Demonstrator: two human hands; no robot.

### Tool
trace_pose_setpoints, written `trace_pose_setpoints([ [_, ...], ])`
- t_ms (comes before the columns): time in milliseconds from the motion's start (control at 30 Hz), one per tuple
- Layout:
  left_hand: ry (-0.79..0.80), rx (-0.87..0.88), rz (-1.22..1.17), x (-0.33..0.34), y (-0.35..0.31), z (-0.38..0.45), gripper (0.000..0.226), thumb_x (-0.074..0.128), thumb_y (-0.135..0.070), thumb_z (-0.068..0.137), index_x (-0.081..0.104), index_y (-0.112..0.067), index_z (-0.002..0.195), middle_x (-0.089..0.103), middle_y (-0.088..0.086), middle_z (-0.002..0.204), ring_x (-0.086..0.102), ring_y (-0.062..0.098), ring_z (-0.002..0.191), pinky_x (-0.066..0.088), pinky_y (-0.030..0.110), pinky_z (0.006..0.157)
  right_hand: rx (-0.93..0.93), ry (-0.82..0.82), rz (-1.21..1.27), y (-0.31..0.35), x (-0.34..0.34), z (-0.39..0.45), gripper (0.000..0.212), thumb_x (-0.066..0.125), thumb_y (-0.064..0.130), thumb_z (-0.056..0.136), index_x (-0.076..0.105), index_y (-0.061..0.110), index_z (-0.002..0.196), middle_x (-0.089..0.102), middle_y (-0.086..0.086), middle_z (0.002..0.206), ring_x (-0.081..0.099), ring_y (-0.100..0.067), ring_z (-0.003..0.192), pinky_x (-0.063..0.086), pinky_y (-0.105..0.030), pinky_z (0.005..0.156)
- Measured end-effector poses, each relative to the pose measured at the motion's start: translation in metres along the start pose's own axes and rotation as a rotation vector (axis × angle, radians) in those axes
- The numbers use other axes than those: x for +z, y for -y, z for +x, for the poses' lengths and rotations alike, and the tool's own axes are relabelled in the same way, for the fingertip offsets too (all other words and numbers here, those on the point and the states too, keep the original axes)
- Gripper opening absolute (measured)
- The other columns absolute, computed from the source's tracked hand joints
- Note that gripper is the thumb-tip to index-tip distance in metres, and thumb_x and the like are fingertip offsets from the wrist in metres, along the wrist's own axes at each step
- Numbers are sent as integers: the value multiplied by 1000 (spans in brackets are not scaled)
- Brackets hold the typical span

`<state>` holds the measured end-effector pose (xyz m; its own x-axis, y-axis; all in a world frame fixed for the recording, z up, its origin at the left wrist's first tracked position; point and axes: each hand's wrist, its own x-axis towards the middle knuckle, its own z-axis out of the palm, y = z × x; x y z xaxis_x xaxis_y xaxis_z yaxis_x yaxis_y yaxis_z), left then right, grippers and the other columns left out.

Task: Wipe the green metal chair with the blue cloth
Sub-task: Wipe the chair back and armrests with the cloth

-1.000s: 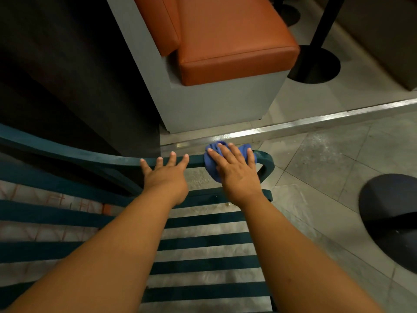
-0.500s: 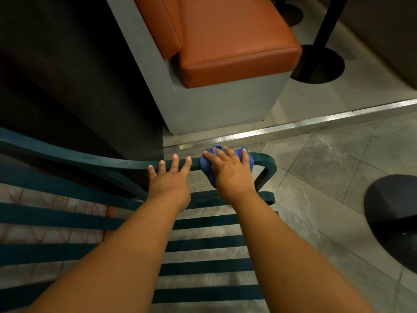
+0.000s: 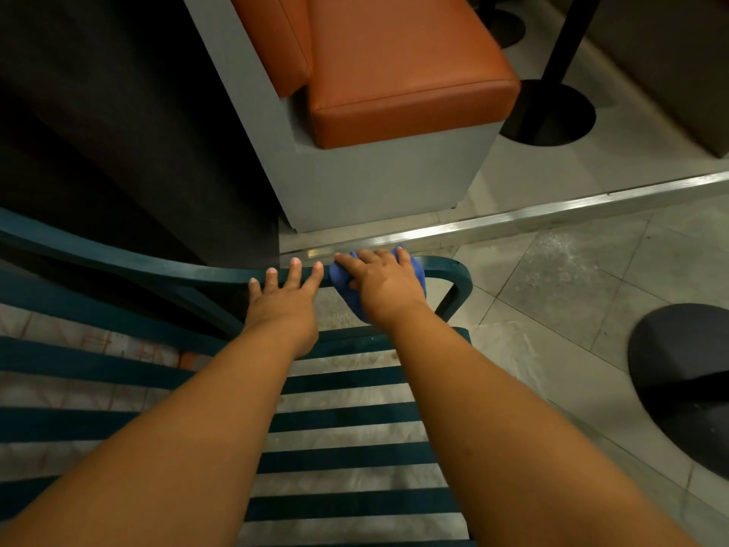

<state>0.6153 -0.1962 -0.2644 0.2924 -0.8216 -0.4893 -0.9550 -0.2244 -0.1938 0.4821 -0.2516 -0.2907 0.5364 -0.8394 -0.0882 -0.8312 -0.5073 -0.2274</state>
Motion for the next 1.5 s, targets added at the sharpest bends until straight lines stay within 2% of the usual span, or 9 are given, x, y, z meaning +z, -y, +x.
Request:
trace_pose_setpoints([
  [100, -1, 13, 16, 0, 3, 0, 109, 58, 0, 83, -23, -38, 145, -22, -1, 158, -11, 32, 146, -4, 56, 116, 29, -56, 50, -36, 0, -15, 64, 53, 23, 93, 21, 35, 147, 32, -1, 151, 25, -25, 140, 8, -48, 118],
  [233, 16, 14, 38, -2, 2, -3, 107, 55, 2, 83, -23, -38, 145, -21, -1, 158, -11, 31, 146, -6, 58, 115, 149, -36, 53, -60, -2, -25, 75, 63, 14, 86, 23, 34, 146, 35, -1, 148, 27, -26, 138, 18, -49, 115],
  [533, 51, -15, 37, -9, -3, -5, 100, 52, -4, 87, -22, -38, 146, -22, 0, 158, -12, 32, 146, -5, 61, 114, 10, 123, -96, -5, -5, -8, 92, 65, 16, 86, 1, 31, 151, 0, -4, 160, -4, -31, 146, 1, -60, 114],
  [833, 19, -121, 53, -17, -40, -9, 80, 40, -17, 94, -15, -29, 150, -16, 6, 159, -2, 37, 146, -9, 65, 111, 179, -145, 130, -34, 7, -21, 48, 41, 42, 97, 30, 31, 143, 32, -3, 150, 15, -26, 143, 5, -51, 117],
  [1033, -93, 164, -25, -13, -68, -8, 94, 48, -7, 89, -20, -42, 145, -22, -3, 158, -15, 27, 146, -12, 62, 111, 168, -307, 432, -58, 8, -30, 44, 58, 3, 87, 57, 21, 128, 49, -3, 141, 37, -20, 135, 19, -37, 115],
  [1133, -63, 165, -35, -18, -73, -5, 92, 48, -7, 90, -16, -40, 147, -19, -1, 159, -12, 29, 146, -8, 59, 114, 333, -459, 715, -64, 13, -33, 32, 53, 3, 90, 64, 18, 116, 59, -7, 125, 50, -29, 118, 34, -33, 107],
  [1233, -45, 158, -14, -25, -77, -4, 91, 50, -6, 90, -11, -37, 150, -13, 2, 160, -5, 32, 147, -2, 55, 117, 556, -403, 637, -58, 17, -32, 30, 44, 28, 99, 54, 32, 127, 40, 0, 147, 22, -33, 141, 13, -43, 114],
  [1333, -30, 143, -2, -30, -83, -2, 90, 51, -7, 90, -9, -36, 150, -9, 4, 161, -1, 33, 147, 0, 54, 117, 387, -275, 432, -42, 27, -35, 41, 32, 42, 100, 34, 41, 141, 11, 7, 159, -11, -31, 145, -7, -54, 114],
  [1500, -27, 129, -11, -24, -85, -3, 94, 53, -7, 88, -12, -33, 150, -12, 7, 160, -2, 35, 146, 4, 52, 118, 302, -326, 482, -66, 36, -42, 42, 26, 36, 102, 29, 43, 143, 21, 5, 157, -1, -23, 146, 2, -47, 117],
])
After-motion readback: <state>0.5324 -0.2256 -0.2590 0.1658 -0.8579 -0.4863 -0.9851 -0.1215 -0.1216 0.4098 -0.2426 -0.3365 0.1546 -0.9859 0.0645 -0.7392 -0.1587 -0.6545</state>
